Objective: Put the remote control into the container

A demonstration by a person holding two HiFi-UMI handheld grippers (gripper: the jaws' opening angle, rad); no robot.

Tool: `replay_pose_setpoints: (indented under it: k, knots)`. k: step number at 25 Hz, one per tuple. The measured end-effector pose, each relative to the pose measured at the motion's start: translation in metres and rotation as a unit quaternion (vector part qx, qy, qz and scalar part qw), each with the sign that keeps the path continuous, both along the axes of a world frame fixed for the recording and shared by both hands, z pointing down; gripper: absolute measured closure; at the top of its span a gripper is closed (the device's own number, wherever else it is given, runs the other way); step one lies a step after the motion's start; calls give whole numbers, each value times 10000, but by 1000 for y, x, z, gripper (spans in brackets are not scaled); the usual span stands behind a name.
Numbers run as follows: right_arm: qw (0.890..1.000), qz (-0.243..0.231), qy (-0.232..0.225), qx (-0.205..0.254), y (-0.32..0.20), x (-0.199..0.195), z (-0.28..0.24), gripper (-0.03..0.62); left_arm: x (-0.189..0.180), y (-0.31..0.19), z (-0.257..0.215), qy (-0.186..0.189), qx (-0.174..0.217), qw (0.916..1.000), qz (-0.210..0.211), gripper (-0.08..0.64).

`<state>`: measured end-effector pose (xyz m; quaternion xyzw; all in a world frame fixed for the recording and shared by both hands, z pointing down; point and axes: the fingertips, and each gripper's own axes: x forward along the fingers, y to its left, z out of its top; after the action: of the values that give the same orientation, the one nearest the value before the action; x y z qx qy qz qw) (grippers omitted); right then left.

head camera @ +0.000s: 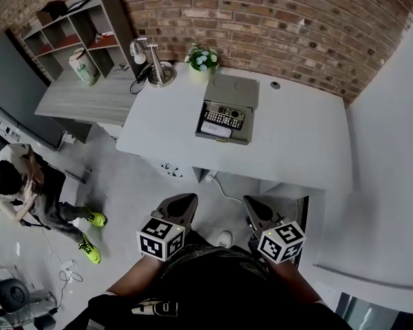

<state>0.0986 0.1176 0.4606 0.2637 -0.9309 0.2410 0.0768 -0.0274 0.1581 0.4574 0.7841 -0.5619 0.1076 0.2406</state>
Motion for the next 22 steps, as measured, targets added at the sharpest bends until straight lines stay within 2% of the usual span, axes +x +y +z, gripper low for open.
replay_pose_setpoints:
  k: [9, 15, 22]
  knots:
    - [9995, 286, 95, 84, -5, -16, -9, 586, -22, -18, -28, -139, 278, 9993, 217, 552]
    - [9988, 347, 259, 233, -6, -33, -8, 586, -34, -20, -21, -133, 250, 9988, 410, 552]
    - [9983, 315, 405, 276, -7, -56, -5, 586, -57, -20, -19, -133, 223, 9989, 383, 552]
